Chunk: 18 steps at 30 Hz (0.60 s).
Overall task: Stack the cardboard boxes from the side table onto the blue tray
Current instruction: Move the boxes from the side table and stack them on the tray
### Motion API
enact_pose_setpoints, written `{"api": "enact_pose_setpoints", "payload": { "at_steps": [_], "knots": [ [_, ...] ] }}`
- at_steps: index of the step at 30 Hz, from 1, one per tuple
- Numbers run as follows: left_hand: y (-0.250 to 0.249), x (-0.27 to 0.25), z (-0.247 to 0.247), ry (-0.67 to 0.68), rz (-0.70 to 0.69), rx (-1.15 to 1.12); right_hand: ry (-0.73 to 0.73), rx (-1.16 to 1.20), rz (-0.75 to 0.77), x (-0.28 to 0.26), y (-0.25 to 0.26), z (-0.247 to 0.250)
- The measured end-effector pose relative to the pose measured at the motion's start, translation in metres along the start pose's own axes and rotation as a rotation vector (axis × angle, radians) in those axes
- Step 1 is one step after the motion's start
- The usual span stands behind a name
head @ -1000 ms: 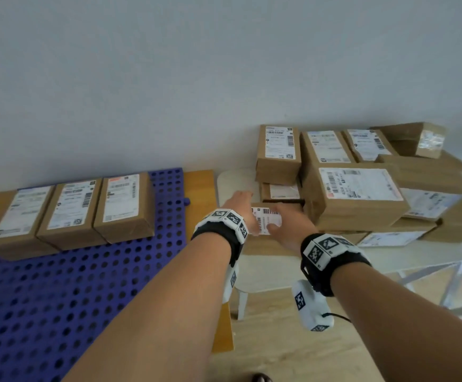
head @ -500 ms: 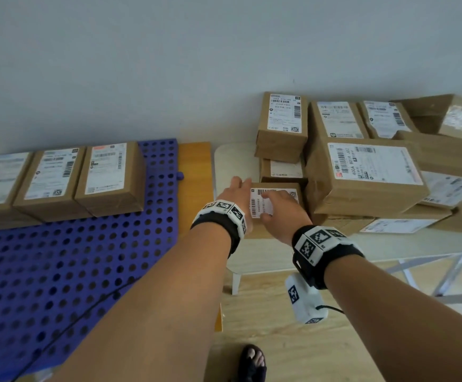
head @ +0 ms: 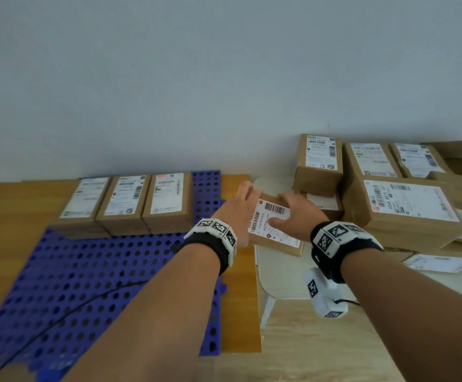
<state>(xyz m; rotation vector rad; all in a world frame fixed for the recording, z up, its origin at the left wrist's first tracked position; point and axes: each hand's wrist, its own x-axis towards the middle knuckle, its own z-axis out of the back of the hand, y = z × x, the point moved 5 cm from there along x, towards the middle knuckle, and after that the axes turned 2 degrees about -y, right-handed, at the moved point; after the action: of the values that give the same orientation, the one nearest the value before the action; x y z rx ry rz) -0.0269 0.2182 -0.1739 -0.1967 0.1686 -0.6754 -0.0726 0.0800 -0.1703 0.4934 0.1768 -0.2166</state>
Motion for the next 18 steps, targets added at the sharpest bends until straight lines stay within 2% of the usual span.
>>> {"api": "enact_pose_setpoints", "payload": {
  "at_steps": [3,8,15,18],
  "knots": [
    [0.02,-0.013,0.025,-0.05,-0.006,-0.002,0.033,0.015,0.003,0.01,0.025,0.013],
    [0.046,-0.03,0.058,-0.116,-0.091,0.058,-0.014,0.131,-0.055,0.028,0.062,0.029],
    [0.096,-0.05,0.077,-0.105,-0.224,0.109,0.11,0.237,-0.103,0.044,0.106,-0.006],
    [0.11,-0.059,0.085,-0.084,-0.324,0.147,0.194,0.262,-0.052,0.044,0.134,-0.026]
  ]
}}
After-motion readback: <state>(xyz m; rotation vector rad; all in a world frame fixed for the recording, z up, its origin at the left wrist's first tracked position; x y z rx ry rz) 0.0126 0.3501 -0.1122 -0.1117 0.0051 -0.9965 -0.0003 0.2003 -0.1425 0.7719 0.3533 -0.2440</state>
